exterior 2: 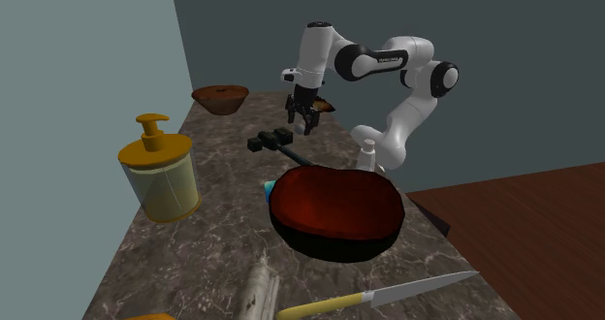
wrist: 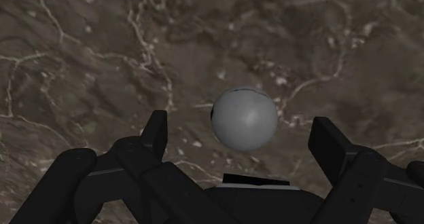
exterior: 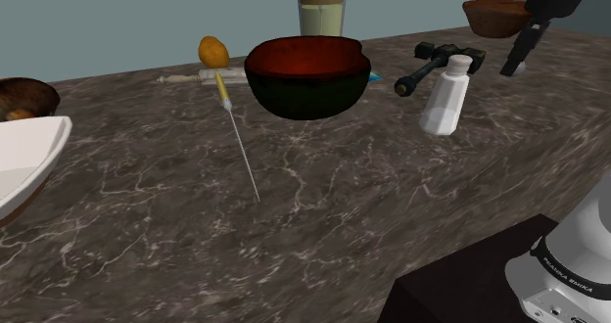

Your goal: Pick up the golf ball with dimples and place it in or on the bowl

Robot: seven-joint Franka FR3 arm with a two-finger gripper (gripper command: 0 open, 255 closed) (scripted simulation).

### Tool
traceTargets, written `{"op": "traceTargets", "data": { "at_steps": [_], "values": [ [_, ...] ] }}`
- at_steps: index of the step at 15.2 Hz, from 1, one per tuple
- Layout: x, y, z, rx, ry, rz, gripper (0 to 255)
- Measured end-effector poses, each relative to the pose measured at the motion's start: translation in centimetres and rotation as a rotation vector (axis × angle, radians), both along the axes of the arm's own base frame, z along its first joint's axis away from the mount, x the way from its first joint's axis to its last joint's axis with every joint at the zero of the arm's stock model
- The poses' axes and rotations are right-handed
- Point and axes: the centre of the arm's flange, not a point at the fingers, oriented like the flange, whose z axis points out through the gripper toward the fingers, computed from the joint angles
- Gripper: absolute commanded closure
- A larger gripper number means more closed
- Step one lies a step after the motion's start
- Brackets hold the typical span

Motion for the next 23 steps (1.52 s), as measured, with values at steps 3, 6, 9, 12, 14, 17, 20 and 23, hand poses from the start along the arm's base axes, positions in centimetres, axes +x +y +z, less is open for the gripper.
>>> {"op": "traceTargets", "data": {
  "at_steps": [3, 6, 9, 12, 14, 17, 20, 23],
  "values": [
    [0.0, 0.0, 0.0, 0.0, 0.0, 0.0, 255],
    [0.0, 0.0, 0.0, 0.0, 0.0, 0.0, 255],
    [0.0, 0.0, 0.0, 0.0, 0.0, 0.0, 255],
    [0.0, 0.0, 0.0, 0.0, 0.0, 0.0, 255],
    [-0.1, 0.0, 0.6, 0.0, 0.0, 0.0, 255],
    [0.1, 0.0, 2.1, 0.0, 0.0, 0.0, 255],
    [0.1, 0.0, 3.7, 0.0, 0.0, 0.0, 255],
    [0.1, 0.0, 5.3, 0.0, 0.0, 0.0, 255]
  ]
}}
